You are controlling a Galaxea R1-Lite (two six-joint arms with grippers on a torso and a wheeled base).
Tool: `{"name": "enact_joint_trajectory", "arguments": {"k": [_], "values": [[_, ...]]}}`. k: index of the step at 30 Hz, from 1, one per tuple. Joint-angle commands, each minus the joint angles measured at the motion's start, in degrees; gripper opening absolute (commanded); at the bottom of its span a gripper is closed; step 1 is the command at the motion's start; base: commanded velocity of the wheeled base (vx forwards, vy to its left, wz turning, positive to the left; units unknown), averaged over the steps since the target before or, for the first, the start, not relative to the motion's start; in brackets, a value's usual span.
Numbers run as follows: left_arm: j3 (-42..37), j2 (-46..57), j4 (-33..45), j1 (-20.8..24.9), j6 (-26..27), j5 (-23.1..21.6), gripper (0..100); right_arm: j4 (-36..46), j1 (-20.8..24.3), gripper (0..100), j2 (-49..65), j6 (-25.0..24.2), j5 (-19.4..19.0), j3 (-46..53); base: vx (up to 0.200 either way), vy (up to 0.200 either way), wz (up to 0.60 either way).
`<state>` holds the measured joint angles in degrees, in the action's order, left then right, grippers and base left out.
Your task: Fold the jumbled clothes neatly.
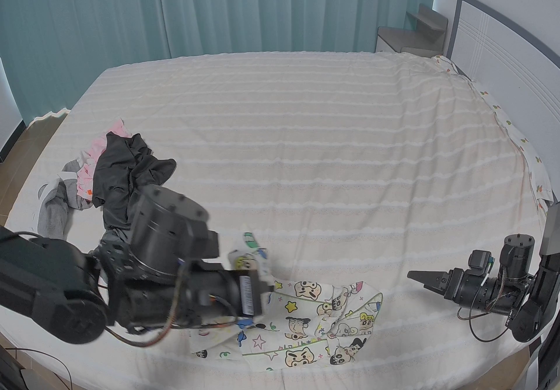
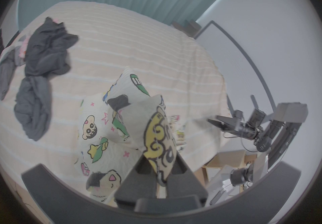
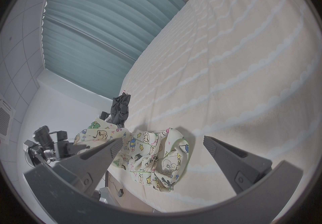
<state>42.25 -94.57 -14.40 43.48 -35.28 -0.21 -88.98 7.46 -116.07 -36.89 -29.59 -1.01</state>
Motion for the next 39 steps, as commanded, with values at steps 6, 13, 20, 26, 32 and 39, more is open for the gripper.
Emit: {"name": "enact_joint_trajectory", "arguments": {"k": [6, 13, 20, 26, 32, 39], "values": [[5.30, -12.65, -12.94, 15.05, -4.71, 5.74, 0, -0.85, -0.08, 100, -0.48, 0.06, -0.21, 1.01, 0.000, 0.000, 0.00], [4.77, -12.65, -14.17, 15.14, -5.68, 5.74, 0, -0.85, 0.01, 100, -0.48, 0.06, -0.12, 1.01, 0.000, 0.000, 0.00], [5.38, -13.18, -14.17, 15.31, -5.77, 6.80, 100, -0.85, 0.01, 100, -0.48, 0.06, -0.21, 1.01, 0.000, 0.000, 0.00], [7.23, -14.76, -14.87, 15.67, -5.77, 11.55, 100, -0.85, 0.01, 100, -0.48, 0.06, -0.12, 1.01, 0.000, 0.000, 0.00], [6.97, -14.23, -15.40, 15.23, -5.77, 11.98, 100, -0.85, -0.08, 100, -0.48, 0.06, -0.12, 1.01, 0.000, 0.000, 0.00], [-3.67, -3.34, -15.31, 8.72, -6.20, 11.98, 100, -0.76, 0.45, 100, -0.48, 0.15, -0.03, 1.01, 0.000, 0.000, 0.00]]}}
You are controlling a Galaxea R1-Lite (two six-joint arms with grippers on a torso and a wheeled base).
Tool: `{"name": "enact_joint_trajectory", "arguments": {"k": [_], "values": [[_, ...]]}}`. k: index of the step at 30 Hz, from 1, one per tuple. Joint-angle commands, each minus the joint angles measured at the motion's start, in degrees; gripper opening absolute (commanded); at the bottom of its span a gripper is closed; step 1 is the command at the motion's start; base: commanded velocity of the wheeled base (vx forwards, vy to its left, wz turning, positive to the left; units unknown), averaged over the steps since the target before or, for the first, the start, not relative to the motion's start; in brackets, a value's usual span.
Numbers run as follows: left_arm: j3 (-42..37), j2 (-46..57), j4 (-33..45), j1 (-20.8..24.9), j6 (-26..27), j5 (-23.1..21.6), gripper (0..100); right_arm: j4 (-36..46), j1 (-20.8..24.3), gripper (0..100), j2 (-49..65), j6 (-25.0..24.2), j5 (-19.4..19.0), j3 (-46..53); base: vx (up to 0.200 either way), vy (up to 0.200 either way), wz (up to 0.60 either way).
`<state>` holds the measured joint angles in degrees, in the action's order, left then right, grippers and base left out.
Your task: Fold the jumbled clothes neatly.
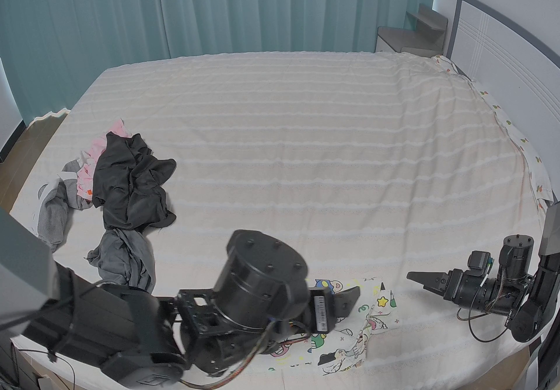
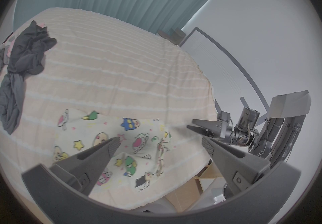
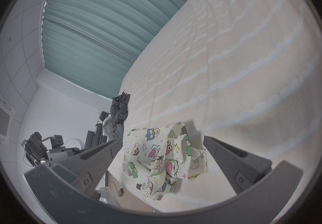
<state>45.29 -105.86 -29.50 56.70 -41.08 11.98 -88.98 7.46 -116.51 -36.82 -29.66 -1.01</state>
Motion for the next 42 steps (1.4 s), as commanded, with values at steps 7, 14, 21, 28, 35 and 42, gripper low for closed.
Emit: {"name": "enact_joint_trajectory", "arguments": {"k": [7, 14, 21, 28, 35, 42], "values": [[-20.33, 21.14, -1.35, -11.52, -9.81, -5.66, 100, -0.76, 4.14, 100, -0.04, 0.08, 2.77, 1.01, -0.057, 0.000, 0.00], [-30.26, 26.32, -6.89, -14.95, -12.09, -8.12, 100, -0.76, 9.59, 100, -1.09, -0.10, 7.95, 1.01, -0.200, 0.000, 0.00], [-30.61, 25.97, -7.50, -18.38, -12.09, -8.47, 100, -0.85, 16.01, 100, -0.13, -0.10, 9.80, 1.01, -0.171, 0.000, 0.00], [-31.31, 25.71, -7.68, -19.17, -12.00, -8.47, 100, -0.76, 19.61, 100, -0.56, -0.27, 12.70, -2.06, 0.000, 0.000, 0.00], [-31.23, 24.92, -7.85, -19.34, -12.09, -8.38, 100, -0.76, 27.08, 100, -2.23, -9.77, 15.77, -8.39, 0.000, 0.000, 0.00], [-30.87, 23.60, -8.03, -21.98, -12.09, -8.47, 100, -0.76, 31.65, 100, -8.04, -11.70, 18.50, -10.06, 0.000, 0.000, 0.00]]}}
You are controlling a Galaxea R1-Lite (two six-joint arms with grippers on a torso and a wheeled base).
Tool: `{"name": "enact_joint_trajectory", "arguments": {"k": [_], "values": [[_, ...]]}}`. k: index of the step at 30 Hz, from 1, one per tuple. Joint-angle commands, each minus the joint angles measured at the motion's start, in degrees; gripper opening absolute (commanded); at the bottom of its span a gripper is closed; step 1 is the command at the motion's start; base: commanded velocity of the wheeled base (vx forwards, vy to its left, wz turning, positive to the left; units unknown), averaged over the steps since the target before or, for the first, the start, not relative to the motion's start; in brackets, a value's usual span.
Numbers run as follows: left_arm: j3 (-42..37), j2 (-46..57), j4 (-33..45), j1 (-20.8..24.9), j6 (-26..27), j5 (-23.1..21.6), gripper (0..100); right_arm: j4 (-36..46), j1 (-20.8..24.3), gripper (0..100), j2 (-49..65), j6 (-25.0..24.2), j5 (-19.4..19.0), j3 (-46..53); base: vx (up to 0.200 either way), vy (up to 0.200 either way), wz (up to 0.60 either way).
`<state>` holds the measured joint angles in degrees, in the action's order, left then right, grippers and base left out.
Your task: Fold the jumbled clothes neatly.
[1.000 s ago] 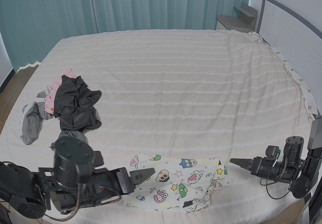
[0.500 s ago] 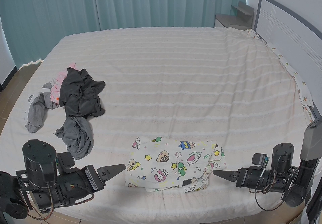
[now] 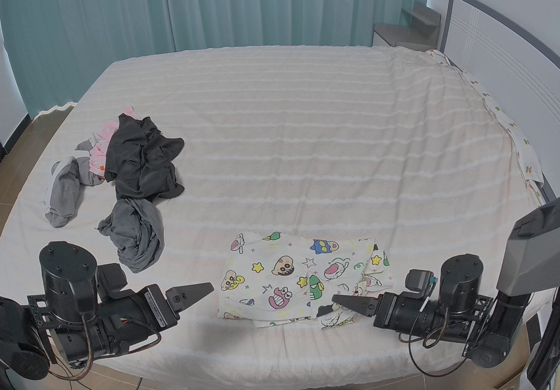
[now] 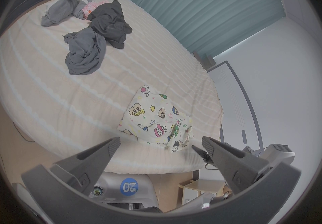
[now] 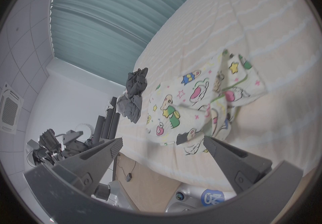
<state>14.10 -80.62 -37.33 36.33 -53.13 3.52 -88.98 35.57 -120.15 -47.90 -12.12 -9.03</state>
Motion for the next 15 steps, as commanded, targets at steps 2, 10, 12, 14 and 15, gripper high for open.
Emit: {"name": "enact_joint_trajectory", "arguments": {"k": [2, 10, 12, 14, 15], "values": [[0.13, -2.26, -0.90, -1.61, -0.14, -0.01, 100, -0.76, 4.24, 100, -4.83, -0.62, 0.96, -2.04, 0.000, 0.000, 0.00], [-0.13, -5.08, -3.28, -2.58, -0.22, 0.08, 100, -0.76, 5.12, 100, -6.94, -0.36, 1.92, -1.95, 0.000, 0.000, 0.00], [-0.13, -5.16, -3.28, -2.49, -0.22, 0.08, 100, -0.67, 5.82, 100, -6.32, -0.27, 1.92, -1.25, 0.000, 0.000, 0.00], [-0.13, -5.25, -3.28, -2.58, -0.22, 0.08, 100, -0.76, 6.88, 100, -7.64, -0.36, 2.36, -1.87, 0.000, 0.000, 0.00], [-0.13, -5.25, -3.28, -2.58, -0.22, 0.08, 100, -0.76, 6.88, 100, -8.52, -0.36, 2.54, -2.39, 0.000, 0.000, 0.00]]}}
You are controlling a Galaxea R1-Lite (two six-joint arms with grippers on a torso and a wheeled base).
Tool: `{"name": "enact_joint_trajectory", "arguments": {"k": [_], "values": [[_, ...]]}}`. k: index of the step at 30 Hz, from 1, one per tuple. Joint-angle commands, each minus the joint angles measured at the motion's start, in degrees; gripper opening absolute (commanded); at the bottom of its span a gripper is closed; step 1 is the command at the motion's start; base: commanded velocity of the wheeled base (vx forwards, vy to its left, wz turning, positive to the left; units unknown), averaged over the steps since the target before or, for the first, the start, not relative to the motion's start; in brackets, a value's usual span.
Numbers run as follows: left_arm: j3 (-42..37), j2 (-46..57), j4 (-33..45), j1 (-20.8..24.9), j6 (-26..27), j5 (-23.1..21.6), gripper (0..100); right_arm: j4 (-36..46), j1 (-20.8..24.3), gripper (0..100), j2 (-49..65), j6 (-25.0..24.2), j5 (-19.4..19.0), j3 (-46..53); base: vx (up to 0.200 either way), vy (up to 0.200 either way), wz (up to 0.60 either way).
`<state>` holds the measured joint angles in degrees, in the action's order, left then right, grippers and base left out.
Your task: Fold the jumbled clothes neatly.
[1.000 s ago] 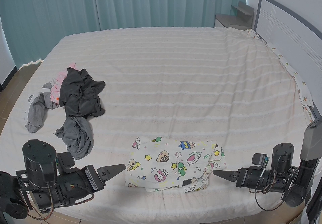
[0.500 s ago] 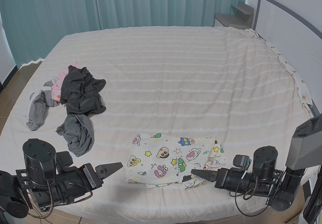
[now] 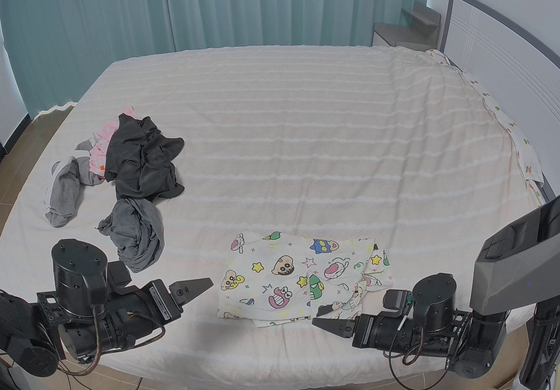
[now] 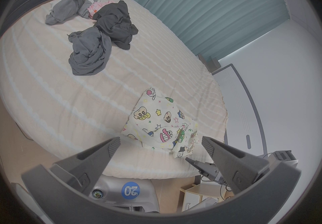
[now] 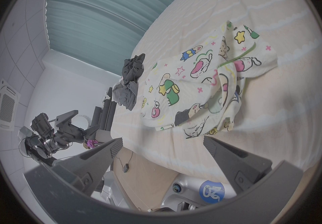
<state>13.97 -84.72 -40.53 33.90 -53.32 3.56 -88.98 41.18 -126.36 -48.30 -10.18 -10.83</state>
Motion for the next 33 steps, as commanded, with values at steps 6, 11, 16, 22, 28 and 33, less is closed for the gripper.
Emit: {"name": "enact_joint_trajectory", "arguments": {"k": [6, 11, 16, 22, 28, 33], "values": [[0.00, -1.23, -0.07, -0.24, -0.20, -0.04, 100, -0.67, 1.27, 100, -4.34, 0.14, 1.21, -1.39, 0.000, 0.000, 0.00], [0.18, -2.11, -0.25, -0.24, -1.35, -0.04, 100, -0.41, 1.27, 100, -4.60, 0.14, 1.30, -2.45, 0.000, 0.000, 0.00], [0.00, -1.94, -0.25, -0.24, -1.35, -0.13, 100, -0.32, 1.27, 100, -4.78, 0.14, 1.30, -3.68, -0.120, 0.000, 0.00], [0.09, -1.94, -0.25, -0.24, -1.26, -0.13, 100, 5.57, 1.36, 100, -5.04, 0.14, 3.59, -7.98, 0.000, 0.000, 0.00], [0.00, -1.85, -0.25, -0.24, -1.35, -0.04, 100, 6.89, 1.36, 100, -5.04, 0.14, 4.91, -11.24, 0.000, 0.000, 0.00], [0.00, -1.76, -0.51, -0.24, -1.35, -0.04, 100, 7.86, 1.36, 100, -4.43, 0.14, 5.08, -13.52, 0.000, 0.000, 0.00]]}}
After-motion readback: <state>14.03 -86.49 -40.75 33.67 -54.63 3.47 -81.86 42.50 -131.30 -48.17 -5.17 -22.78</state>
